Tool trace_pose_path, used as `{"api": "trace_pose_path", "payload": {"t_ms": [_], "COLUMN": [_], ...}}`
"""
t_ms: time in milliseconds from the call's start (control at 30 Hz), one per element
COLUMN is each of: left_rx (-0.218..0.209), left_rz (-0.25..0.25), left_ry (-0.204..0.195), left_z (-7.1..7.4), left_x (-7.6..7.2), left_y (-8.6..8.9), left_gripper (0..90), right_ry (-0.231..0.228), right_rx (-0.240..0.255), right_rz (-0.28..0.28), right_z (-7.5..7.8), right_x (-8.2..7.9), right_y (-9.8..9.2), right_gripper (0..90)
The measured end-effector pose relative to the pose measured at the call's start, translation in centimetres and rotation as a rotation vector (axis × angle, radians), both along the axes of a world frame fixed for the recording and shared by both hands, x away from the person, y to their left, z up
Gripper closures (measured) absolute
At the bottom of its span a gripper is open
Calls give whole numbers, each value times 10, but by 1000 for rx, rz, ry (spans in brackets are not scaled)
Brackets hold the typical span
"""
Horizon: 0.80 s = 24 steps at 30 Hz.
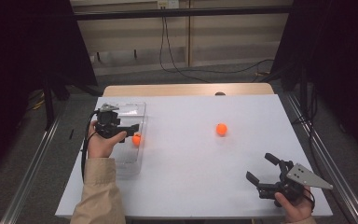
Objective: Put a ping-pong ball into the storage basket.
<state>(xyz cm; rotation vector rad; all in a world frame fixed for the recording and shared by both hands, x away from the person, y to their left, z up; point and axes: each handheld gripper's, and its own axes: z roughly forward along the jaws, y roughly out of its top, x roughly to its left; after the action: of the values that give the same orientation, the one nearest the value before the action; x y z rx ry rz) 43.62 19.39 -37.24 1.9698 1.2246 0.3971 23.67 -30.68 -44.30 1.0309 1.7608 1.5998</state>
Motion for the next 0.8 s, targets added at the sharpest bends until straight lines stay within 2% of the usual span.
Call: {"api": "trace_pose_path", "payload": {"t_ms": [800], "left_rx": [-25], "left_rz": [-88], "left_ry": [6], "left_z": [4], "left_x": [-1], "left_y": [-24], "left_gripper": [109], "right_ry": [0], "right_rx": [-3], "right_rz": [5], "right_z": [0], "right_x": [0], "right_y": [1], "right_gripper": [25]}}
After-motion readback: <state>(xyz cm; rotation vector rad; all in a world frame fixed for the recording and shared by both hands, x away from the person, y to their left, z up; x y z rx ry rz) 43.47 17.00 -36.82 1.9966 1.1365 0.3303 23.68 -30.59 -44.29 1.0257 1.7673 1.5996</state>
